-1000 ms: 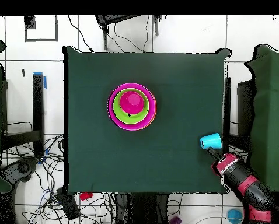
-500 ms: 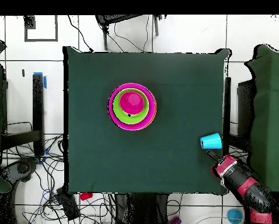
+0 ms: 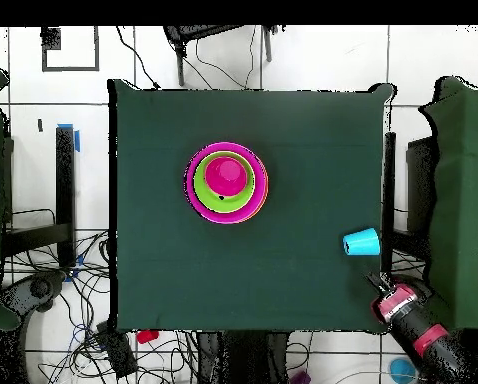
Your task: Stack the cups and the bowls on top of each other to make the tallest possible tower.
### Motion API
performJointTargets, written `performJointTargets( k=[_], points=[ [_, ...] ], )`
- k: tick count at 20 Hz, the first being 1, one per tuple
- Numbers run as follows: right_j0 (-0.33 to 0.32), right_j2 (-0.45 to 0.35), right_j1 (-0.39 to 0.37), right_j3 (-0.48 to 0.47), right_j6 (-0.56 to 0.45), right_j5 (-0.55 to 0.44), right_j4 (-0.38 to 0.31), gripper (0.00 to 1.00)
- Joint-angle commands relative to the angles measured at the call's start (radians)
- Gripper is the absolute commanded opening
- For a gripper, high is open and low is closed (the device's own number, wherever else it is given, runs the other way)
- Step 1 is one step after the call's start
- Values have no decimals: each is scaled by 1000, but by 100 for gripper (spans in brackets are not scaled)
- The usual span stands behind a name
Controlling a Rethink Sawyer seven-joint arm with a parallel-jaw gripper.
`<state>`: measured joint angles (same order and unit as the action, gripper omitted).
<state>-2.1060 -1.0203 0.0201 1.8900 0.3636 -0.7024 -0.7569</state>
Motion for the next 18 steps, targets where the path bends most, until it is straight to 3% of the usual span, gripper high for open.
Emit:
performJointTargets(
  k=[1, 13, 18],
  points=[
    [57, 141, -47, 3, 80, 113, -96, 0],
    [162, 174, -65, -90, 136, 232, -33, 0],
    [195, 158, -44, -124, 86, 211, -1, 0]
  ],
)
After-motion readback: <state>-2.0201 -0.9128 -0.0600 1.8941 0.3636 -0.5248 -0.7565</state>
